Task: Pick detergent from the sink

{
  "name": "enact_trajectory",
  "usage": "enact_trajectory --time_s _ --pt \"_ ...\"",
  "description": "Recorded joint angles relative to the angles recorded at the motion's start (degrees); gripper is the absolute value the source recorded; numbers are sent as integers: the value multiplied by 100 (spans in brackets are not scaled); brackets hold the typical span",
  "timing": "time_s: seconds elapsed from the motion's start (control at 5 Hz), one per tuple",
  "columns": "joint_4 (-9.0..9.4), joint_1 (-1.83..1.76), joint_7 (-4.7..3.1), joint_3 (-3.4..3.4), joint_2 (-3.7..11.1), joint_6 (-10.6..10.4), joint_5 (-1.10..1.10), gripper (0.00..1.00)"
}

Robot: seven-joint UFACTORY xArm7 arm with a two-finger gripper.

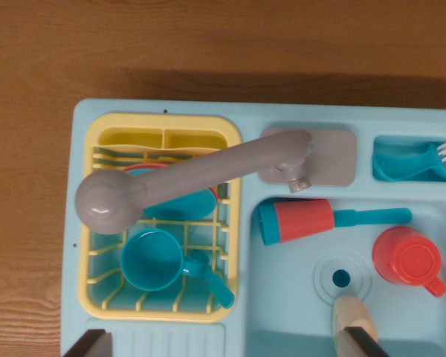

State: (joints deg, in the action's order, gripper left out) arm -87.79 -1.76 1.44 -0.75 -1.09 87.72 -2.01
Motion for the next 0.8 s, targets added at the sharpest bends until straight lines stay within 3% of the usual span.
enact_trajectory --time_s 0.4,0.6,0.8 --pt "95 11 -34 18 5 -93 0 0" --pt "227 27 -80 43 13 -221 1 0" --pt "227 27 -80 43 13 -221 1 0"
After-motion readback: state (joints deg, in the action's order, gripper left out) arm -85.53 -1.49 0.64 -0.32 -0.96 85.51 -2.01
